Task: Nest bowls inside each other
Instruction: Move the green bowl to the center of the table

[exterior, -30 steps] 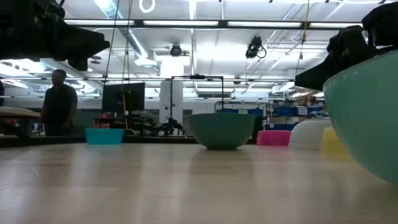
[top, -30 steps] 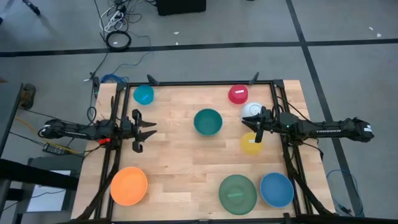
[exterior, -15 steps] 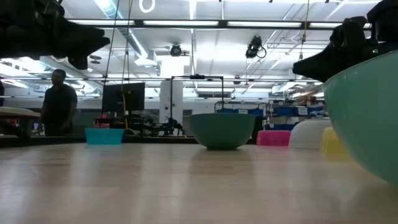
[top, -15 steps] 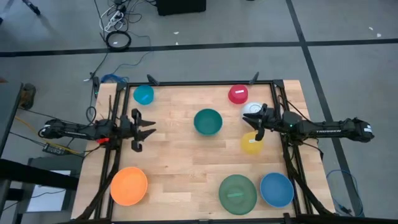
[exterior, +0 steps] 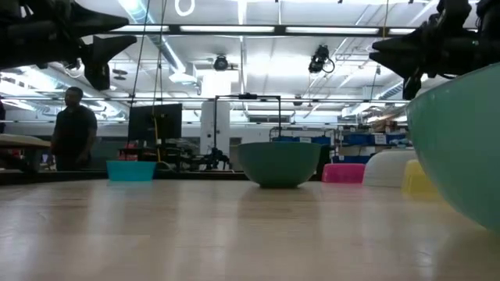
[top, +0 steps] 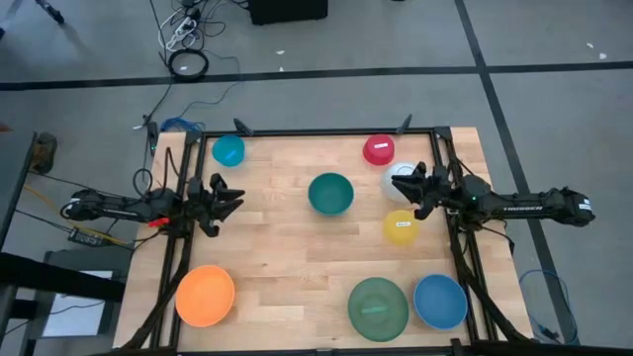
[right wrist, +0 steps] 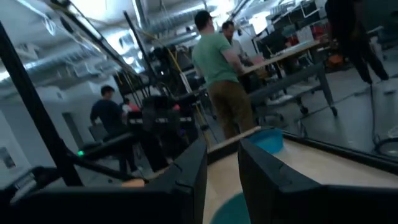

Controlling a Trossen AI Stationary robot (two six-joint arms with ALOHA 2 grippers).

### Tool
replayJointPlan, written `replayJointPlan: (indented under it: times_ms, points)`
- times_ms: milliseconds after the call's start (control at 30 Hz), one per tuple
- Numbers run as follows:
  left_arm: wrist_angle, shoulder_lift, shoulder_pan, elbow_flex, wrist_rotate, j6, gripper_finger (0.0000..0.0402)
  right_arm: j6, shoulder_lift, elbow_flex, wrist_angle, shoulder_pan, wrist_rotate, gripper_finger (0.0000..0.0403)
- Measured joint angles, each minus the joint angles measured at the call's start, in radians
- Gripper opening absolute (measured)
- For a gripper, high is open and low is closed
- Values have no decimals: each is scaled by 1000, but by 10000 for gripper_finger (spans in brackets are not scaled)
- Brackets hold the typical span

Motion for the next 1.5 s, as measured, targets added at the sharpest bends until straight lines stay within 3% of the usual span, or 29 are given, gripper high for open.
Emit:
replayJointPlan:
  times_ms: [367,867,1500]
  points:
    - [-10,13,0,30,-12,27,153,52,0,18,-12,1,-124,81]
    - [-16,48,0,32,7,19,153,102,0,21,-62,1,-123,81]
    - [-17,52,0,33,7,50,153,41,40,21,-54,-2,-123,81]
